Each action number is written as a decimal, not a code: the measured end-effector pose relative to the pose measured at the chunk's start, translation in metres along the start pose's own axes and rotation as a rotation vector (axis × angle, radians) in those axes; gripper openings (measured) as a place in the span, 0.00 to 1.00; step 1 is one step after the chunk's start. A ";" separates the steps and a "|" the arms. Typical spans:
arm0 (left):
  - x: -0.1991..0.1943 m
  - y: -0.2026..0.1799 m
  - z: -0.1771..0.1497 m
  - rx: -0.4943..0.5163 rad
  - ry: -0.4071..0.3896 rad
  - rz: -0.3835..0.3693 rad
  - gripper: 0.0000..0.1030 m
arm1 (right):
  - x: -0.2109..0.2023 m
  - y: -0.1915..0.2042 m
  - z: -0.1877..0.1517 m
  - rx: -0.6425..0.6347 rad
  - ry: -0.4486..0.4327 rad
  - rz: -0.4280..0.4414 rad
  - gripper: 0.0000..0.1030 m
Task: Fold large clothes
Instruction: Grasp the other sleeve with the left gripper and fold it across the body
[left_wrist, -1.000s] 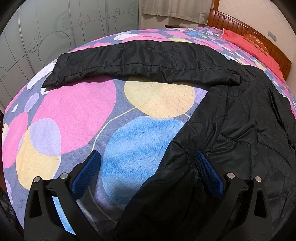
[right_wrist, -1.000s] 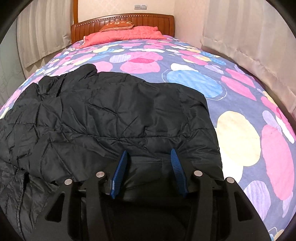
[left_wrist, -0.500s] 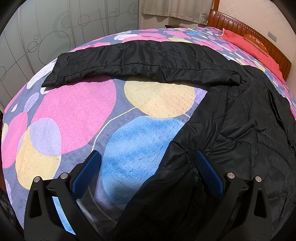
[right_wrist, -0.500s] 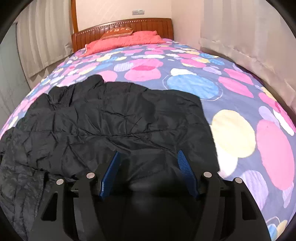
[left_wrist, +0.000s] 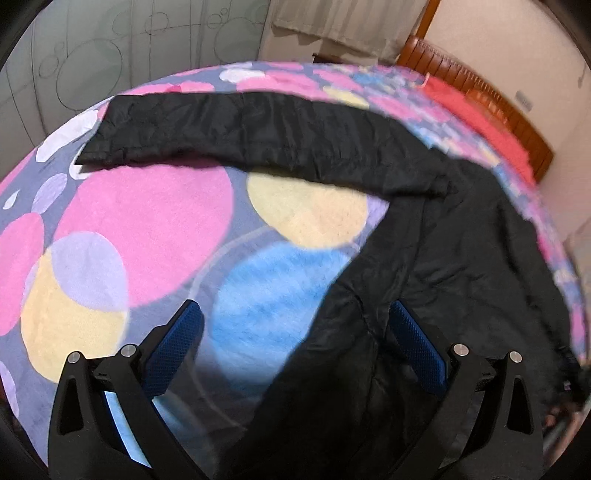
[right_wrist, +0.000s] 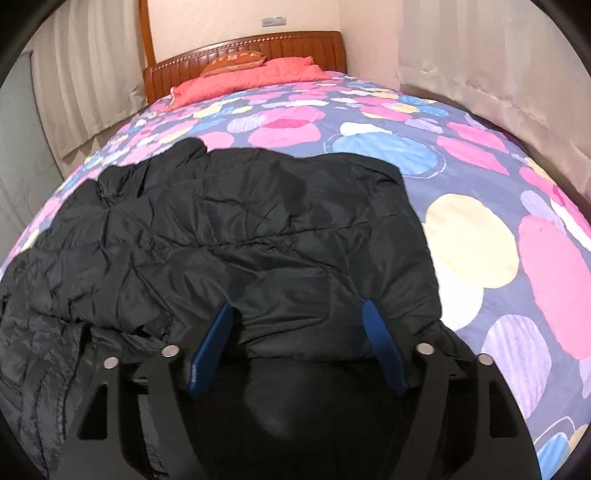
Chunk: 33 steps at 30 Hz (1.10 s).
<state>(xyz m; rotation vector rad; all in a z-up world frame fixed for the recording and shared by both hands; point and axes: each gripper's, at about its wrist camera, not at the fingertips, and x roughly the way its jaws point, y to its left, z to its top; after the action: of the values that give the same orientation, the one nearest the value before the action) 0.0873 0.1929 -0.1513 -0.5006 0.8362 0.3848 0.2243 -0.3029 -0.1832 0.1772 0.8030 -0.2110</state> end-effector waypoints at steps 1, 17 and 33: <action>-0.006 0.009 0.006 -0.018 -0.025 -0.008 0.98 | 0.002 0.002 0.000 -0.009 0.003 -0.008 0.73; 0.048 0.125 0.090 -0.315 -0.165 -0.139 0.98 | 0.004 0.006 -0.002 -0.028 0.004 -0.024 0.76; 0.048 0.156 0.114 -0.472 -0.239 -0.082 0.12 | 0.003 0.005 -0.002 -0.028 -0.001 -0.022 0.76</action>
<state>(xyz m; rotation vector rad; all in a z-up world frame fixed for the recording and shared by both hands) 0.1067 0.3906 -0.1653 -0.9043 0.4876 0.5586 0.2261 -0.2975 -0.1867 0.1423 0.8071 -0.2204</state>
